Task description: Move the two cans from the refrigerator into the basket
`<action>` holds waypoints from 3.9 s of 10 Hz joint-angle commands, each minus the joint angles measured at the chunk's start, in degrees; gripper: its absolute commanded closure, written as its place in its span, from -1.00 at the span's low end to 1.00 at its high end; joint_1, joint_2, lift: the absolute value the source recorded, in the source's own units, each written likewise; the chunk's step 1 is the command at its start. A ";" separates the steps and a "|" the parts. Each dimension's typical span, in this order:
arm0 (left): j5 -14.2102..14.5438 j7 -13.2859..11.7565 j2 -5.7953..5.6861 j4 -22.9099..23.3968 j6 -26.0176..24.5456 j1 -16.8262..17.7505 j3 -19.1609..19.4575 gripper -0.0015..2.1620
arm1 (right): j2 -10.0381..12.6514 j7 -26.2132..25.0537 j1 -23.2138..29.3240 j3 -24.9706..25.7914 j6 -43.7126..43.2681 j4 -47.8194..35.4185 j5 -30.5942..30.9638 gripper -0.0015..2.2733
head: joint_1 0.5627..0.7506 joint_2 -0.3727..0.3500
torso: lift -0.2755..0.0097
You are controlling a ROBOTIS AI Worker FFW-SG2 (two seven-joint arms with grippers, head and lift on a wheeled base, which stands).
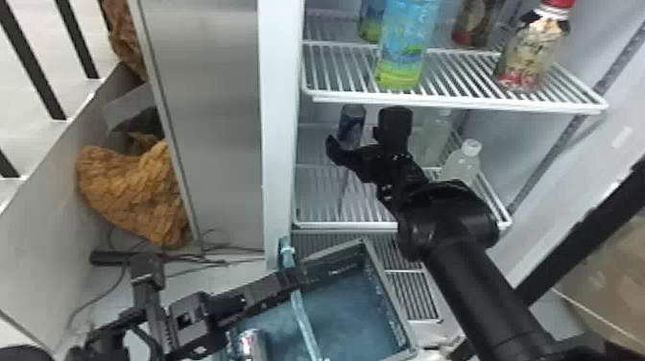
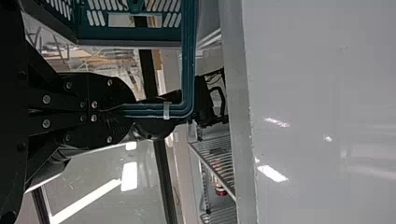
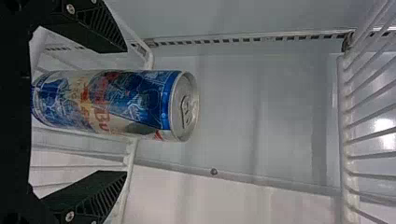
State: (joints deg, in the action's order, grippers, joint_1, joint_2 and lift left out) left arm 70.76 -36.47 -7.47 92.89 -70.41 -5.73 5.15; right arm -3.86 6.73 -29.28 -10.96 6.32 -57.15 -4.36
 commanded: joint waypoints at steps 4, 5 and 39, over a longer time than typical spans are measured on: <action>0.19 0.00 0.00 -0.01 0.10 -0.03 0.00 0.12 | -0.09 -0.84 -0.67 -0.81 -0.14 1.25 -0.44 0.13 | 0.41 -0.33 | -0.60; 0.31 0.00 0.09 -0.01 0.10 -0.03 0.00 0.12 | -0.09 -0.75 -0.67 -1.03 -0.28 1.25 -0.44 0.13 | 0.41 -0.33 | -0.60; 0.31 -0.09 0.35 -0.01 0.38 -1.29 0.68 0.12 | -8.35 8.74 58.25 10.16 44.86 -86.64 -11.06 0.13 | 0.41 -0.35 | -0.60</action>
State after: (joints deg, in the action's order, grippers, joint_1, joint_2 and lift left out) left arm 71.07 -36.56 -7.12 92.88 -70.03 -6.99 5.83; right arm -12.29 15.45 28.30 -1.04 50.28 -143.55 -15.44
